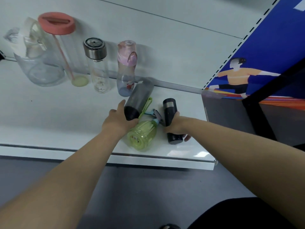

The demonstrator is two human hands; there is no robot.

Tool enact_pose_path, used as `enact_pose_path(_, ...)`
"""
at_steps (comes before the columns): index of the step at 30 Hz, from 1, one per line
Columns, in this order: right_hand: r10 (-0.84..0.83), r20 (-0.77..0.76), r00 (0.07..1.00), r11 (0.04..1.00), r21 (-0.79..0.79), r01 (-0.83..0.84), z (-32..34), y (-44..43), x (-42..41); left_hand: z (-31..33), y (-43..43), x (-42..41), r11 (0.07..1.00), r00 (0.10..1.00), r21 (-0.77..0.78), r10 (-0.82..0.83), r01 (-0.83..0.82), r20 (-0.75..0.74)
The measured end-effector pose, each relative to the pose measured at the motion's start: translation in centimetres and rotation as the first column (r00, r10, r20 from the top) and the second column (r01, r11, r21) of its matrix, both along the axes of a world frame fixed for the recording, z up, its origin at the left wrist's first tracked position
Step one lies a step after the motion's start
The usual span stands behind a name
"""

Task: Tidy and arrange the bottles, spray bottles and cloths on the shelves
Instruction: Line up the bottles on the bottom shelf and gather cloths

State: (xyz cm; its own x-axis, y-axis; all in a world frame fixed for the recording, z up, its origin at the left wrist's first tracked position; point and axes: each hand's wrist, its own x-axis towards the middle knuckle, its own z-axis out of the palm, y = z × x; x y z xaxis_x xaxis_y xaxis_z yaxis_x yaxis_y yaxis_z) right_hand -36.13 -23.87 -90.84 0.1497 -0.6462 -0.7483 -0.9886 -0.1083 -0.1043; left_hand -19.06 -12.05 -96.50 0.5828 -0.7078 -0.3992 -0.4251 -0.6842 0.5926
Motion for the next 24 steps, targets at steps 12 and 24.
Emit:
enact_pose_path(12, 0.003, 0.033, 0.999, 1.000, -0.027, -0.002, -0.3, -1.8, -1.7, 0.1, -0.3, -0.7, 0.995, 0.999, -0.097, 0.010, -0.006, 0.043)
enact_pose_path(24, 0.148, 0.158, 0.976, 0.945, -0.312, -0.093, 5.0, -6.1, -1.1, 3.0, -3.0, -2.1, 0.872, 0.955, -0.471, 0.011, 0.136, 0.296)
